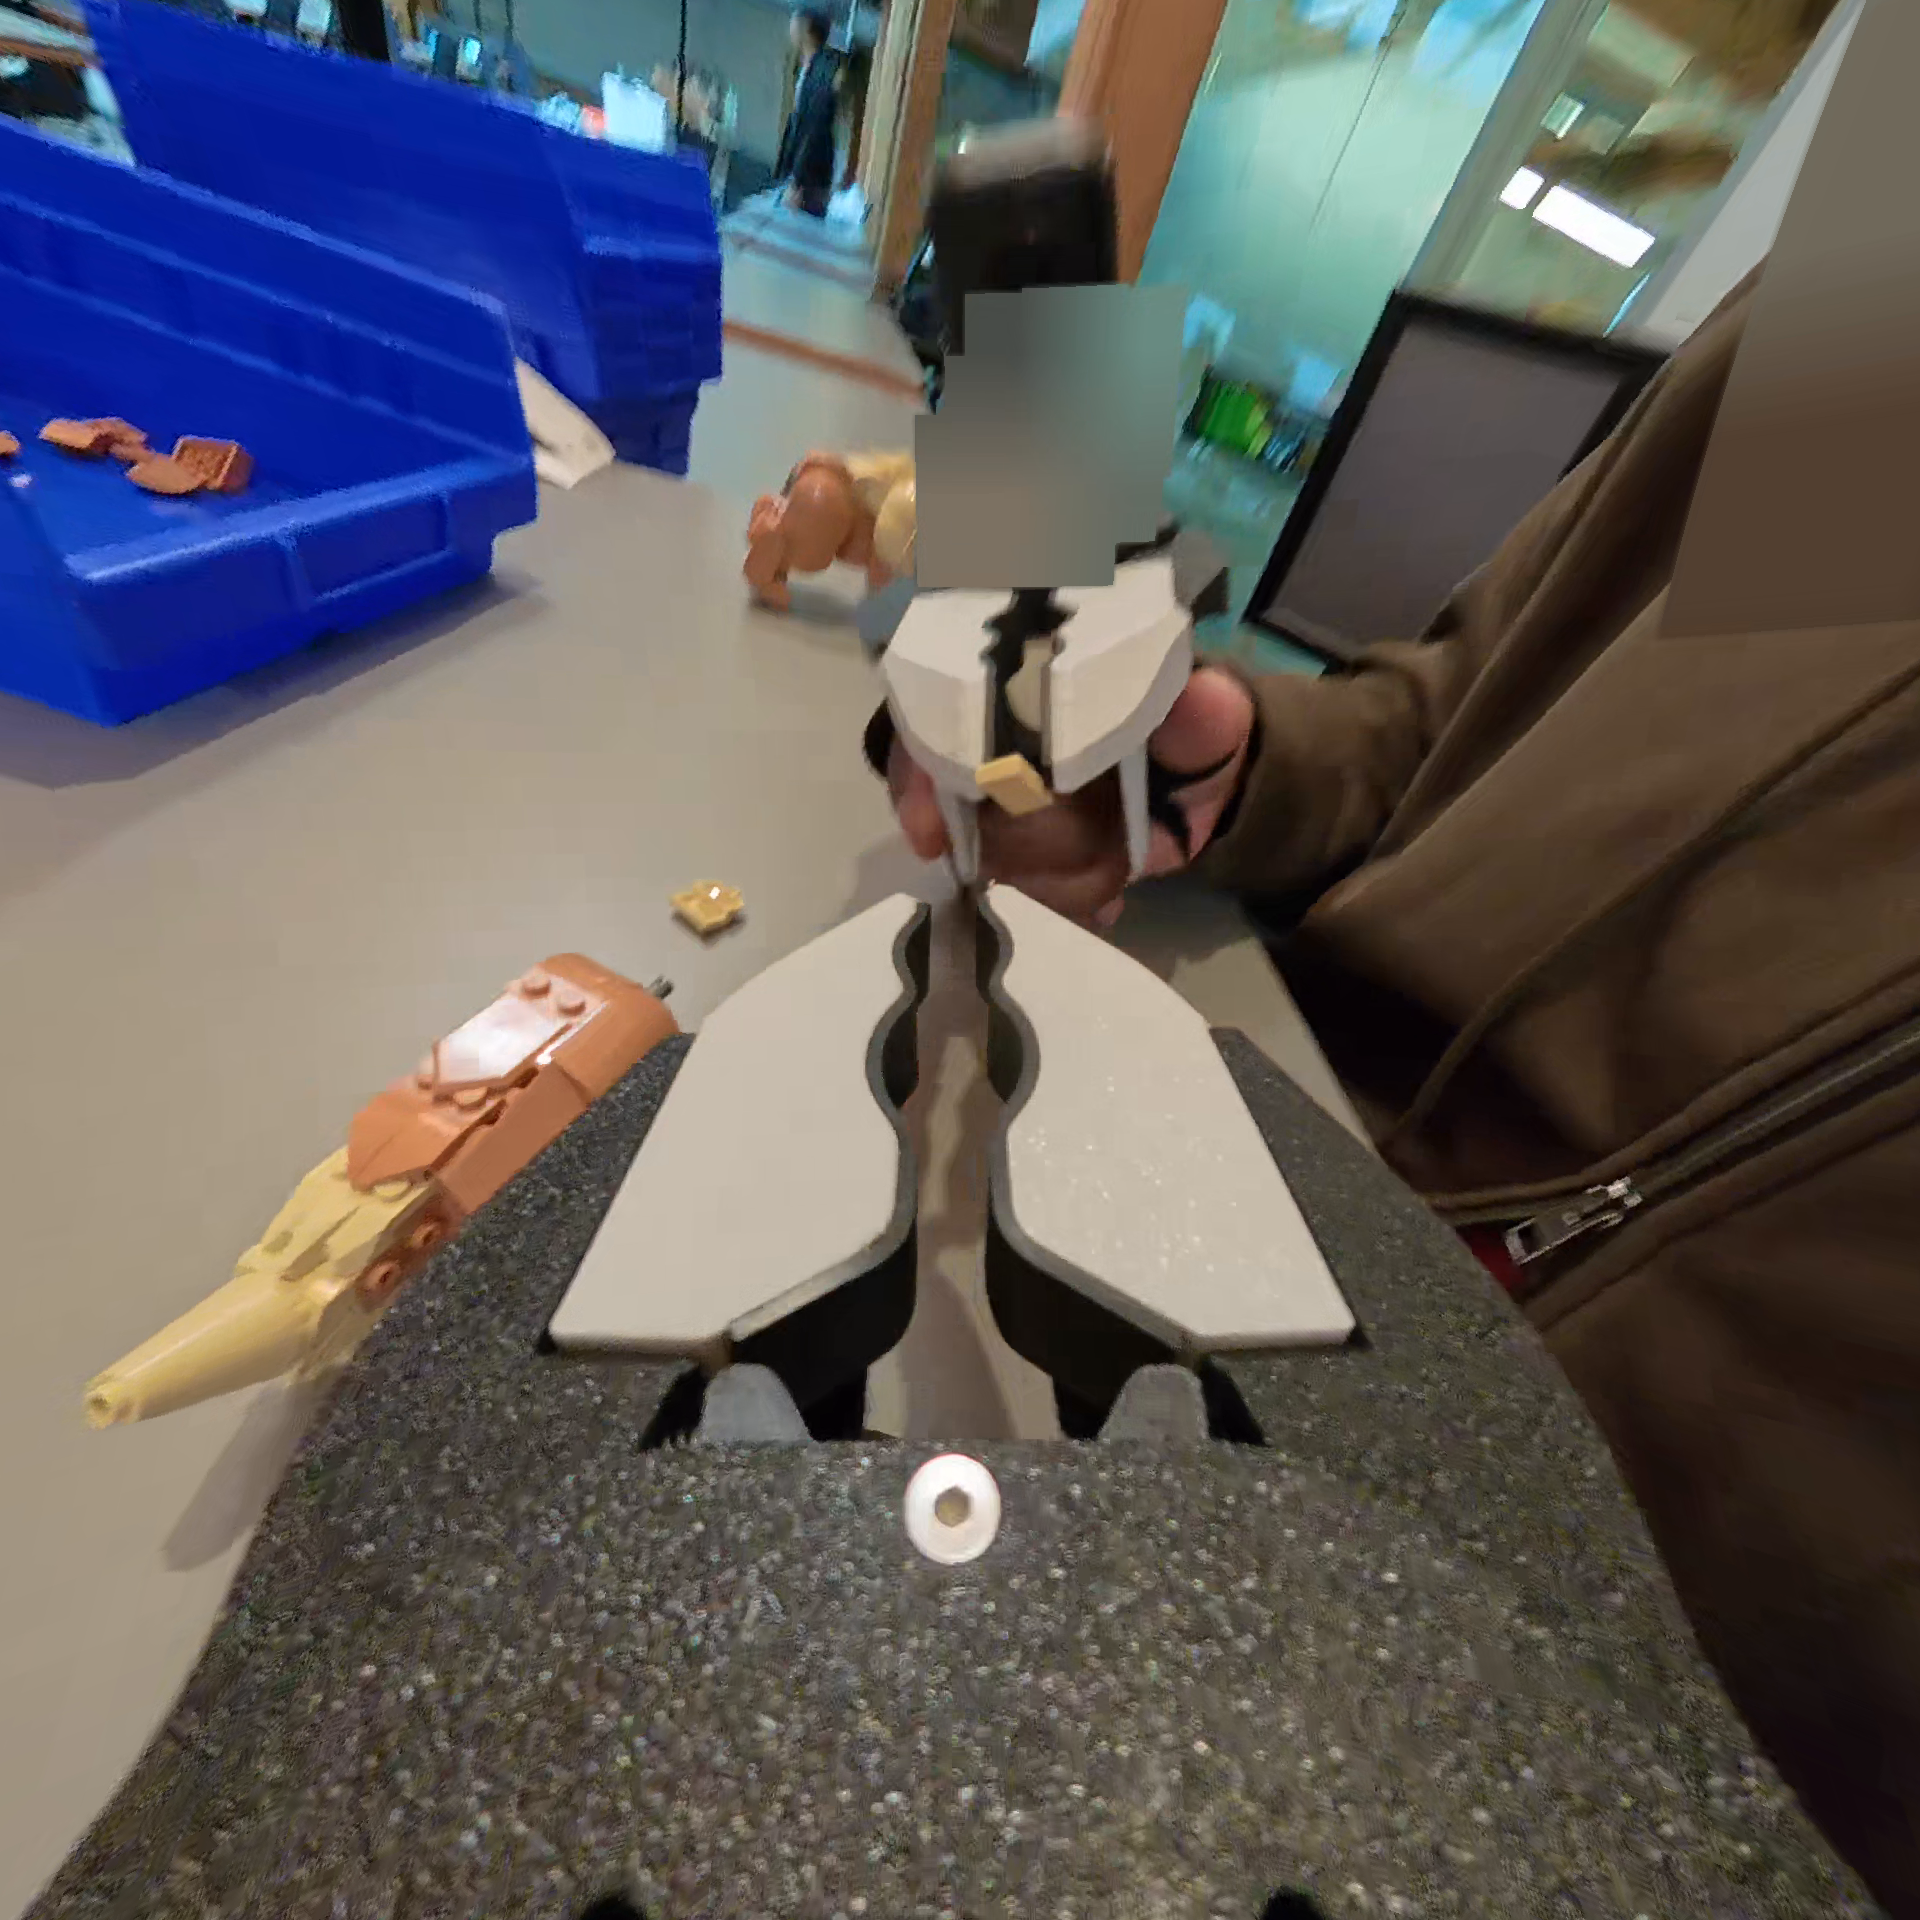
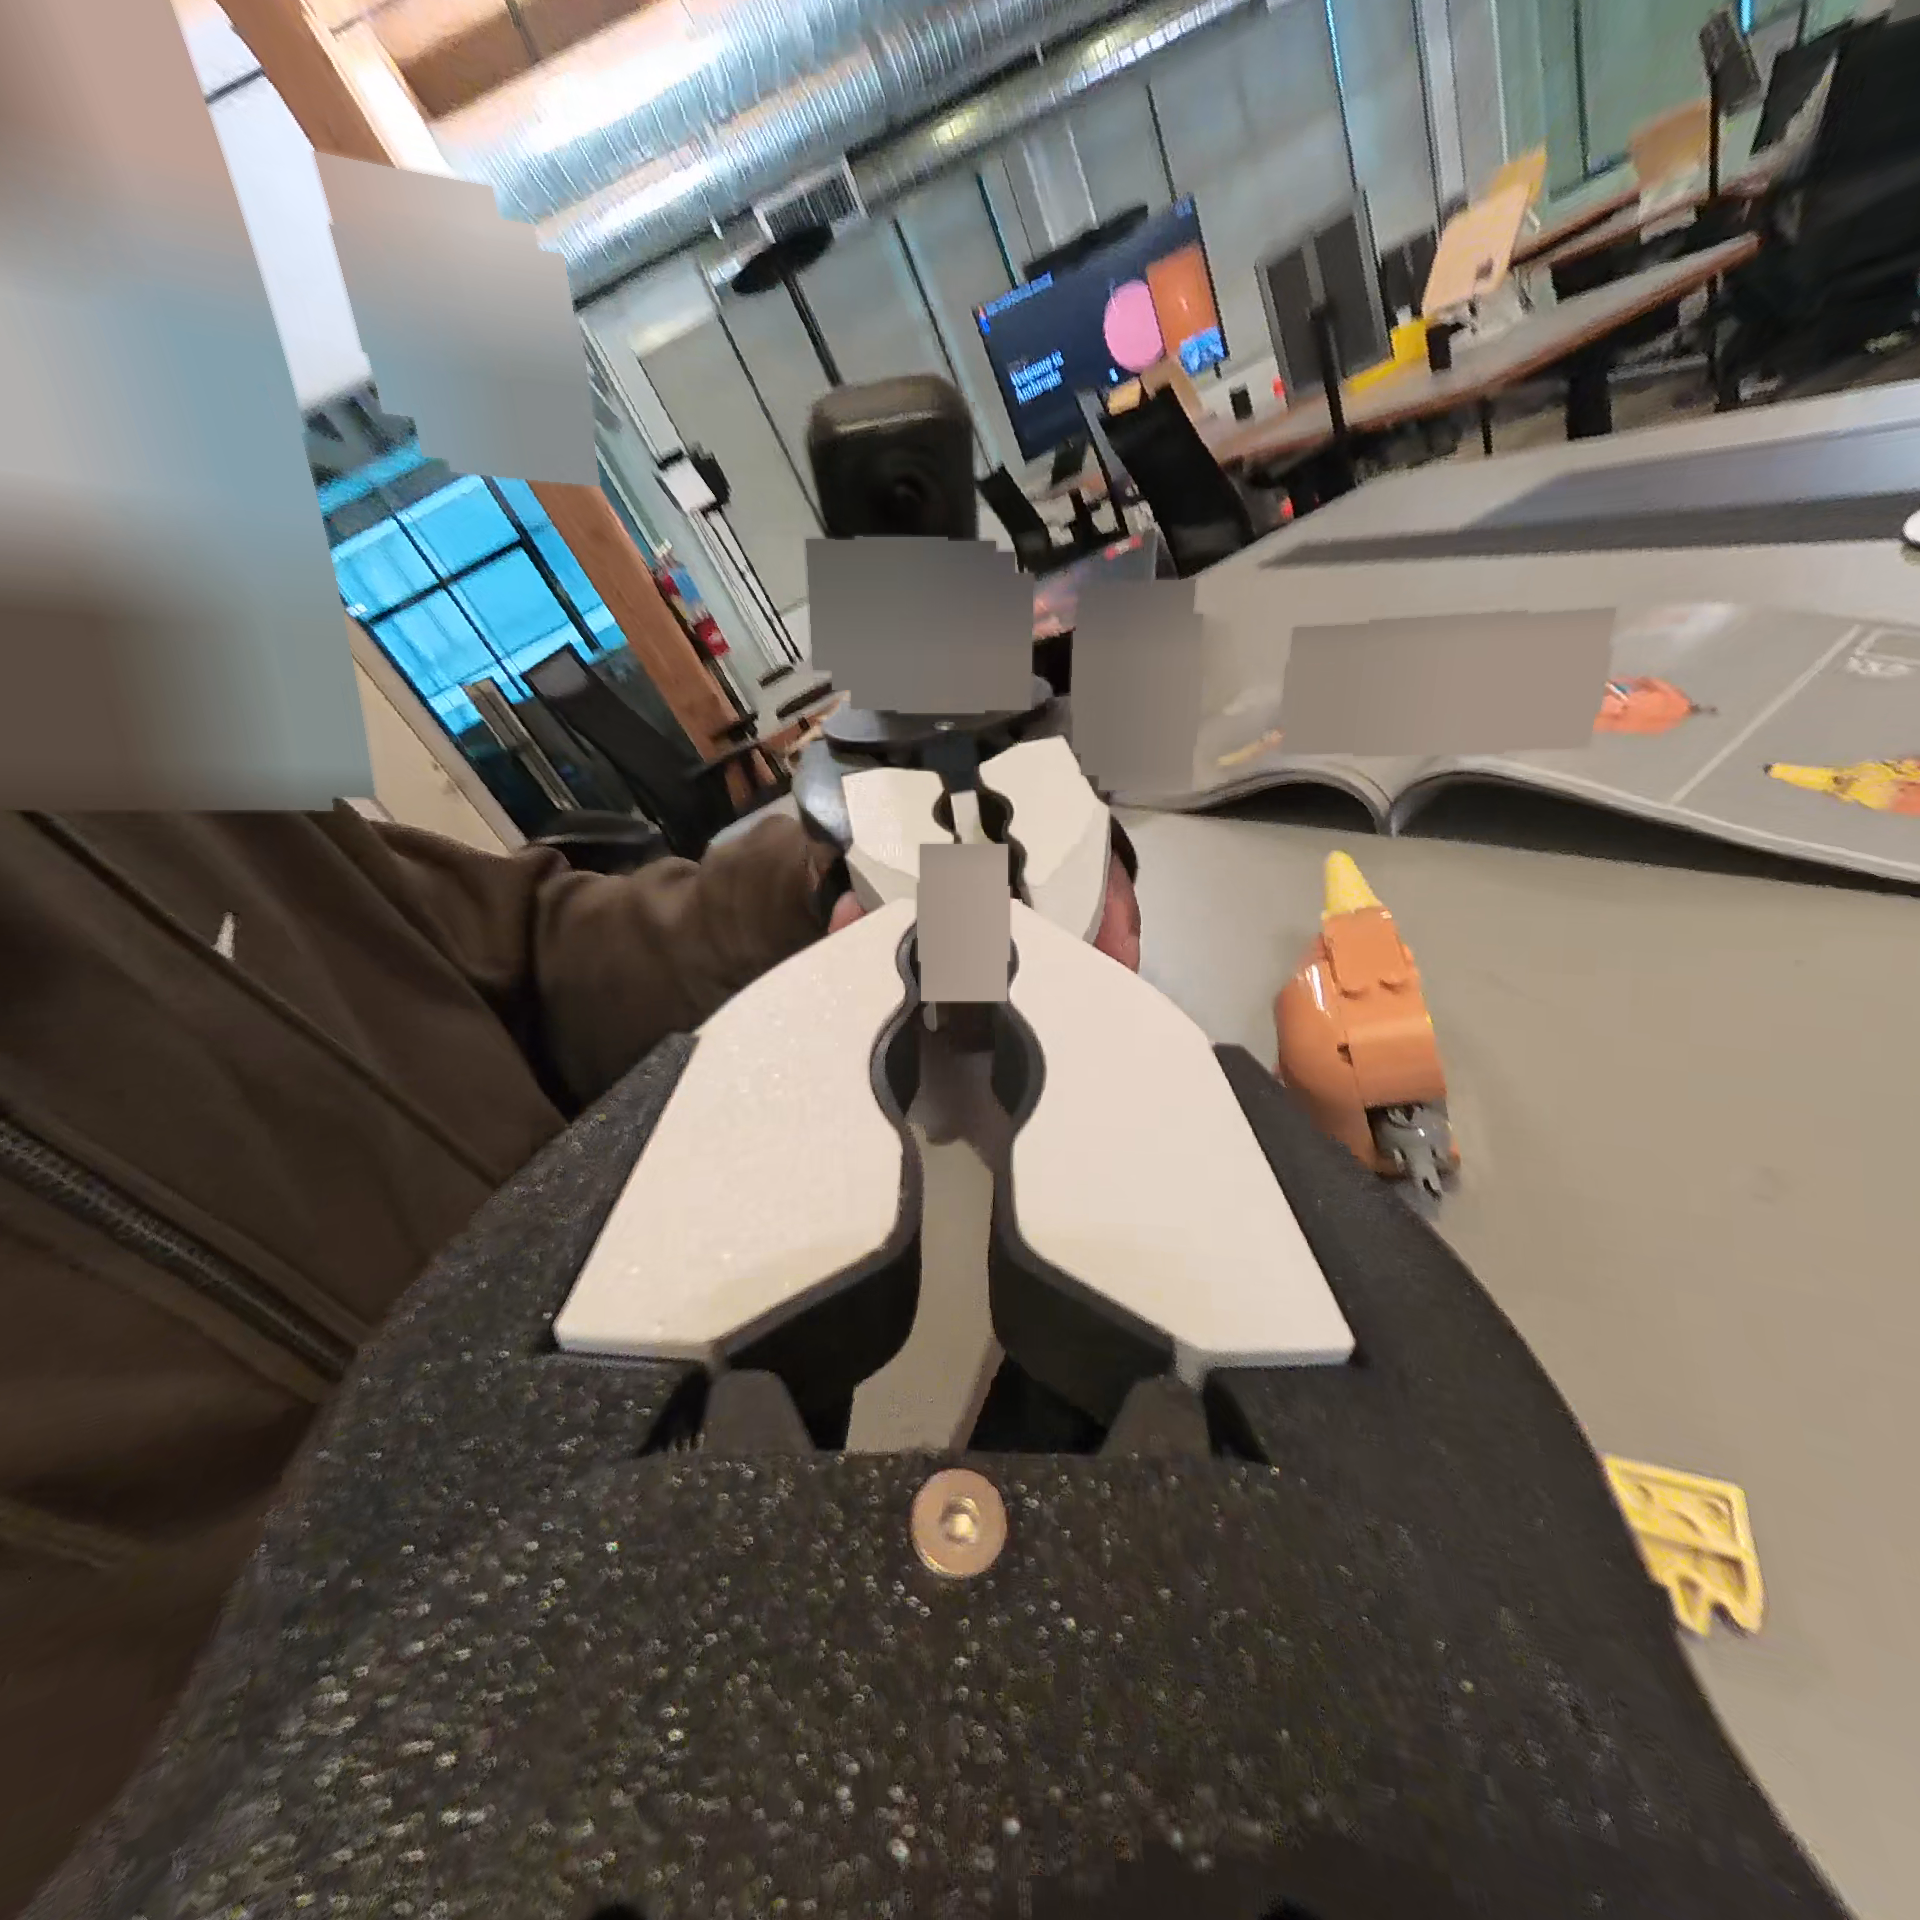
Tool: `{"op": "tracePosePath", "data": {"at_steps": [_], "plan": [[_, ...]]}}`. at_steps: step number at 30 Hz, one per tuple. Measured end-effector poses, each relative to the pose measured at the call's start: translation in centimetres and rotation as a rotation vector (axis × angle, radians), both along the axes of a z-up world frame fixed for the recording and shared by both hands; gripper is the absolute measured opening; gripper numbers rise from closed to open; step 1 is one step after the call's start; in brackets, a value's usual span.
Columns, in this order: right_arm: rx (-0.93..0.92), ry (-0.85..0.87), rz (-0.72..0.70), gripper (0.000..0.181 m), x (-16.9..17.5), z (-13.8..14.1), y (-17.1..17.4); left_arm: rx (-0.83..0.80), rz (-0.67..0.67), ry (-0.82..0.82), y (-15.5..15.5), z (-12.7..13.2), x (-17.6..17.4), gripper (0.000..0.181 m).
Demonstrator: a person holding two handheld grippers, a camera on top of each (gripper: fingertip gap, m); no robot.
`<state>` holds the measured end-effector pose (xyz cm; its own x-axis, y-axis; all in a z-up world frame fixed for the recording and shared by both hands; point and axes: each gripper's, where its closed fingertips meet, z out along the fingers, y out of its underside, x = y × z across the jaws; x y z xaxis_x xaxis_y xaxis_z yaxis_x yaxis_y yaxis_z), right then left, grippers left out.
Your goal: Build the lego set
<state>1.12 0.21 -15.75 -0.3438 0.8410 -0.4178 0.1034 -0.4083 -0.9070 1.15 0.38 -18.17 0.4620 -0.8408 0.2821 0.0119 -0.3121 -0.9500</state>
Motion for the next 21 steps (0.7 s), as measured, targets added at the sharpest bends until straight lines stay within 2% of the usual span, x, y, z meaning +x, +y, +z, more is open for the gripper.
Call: {"op": "tracePosePath", "data": {"at_steps": [4, 6, 9, 13, 16, 21], "plan": [[-0.059, 0.059, 0.057, 0.008, -0.2, 0.8, -0.8, 0.061, -0.014, -0.18, -0.4, 2.8, -0.5, 0.009], [-0.09, 0.068, 0.076, 0.008, -0.3, 0.9, -1.0, 0.138, -0.007, -0.188, -0.7, 3.6, -0.7, 0.009], [-0.157, 0.096, 0.099, 0.008, -0.3, 1.5, -0.9, 0.239, 0.015, -0.122, -0.9, 3.8, -0.8, 0.012], [-0.273, 0.108, 0.111, 0.008, -0.4, 1.8, -0.7, 0.396, 0.105, -0.018, -0.5, 4.0, -0.6, 0.027], [-0.34, 0.096, 0.094, 0.008, -0.8, 1.7, -0.4, 0.525, 0.174, 0.126, -0.1, 3.5, -0.3, 0.034], [-0.468, 0.108, 0.074, 0.008, -0.9, 1.8, 0.3, 0.655, 0.274, 0.206, 0.4, 3.9, -0.6, 0.033]]}}
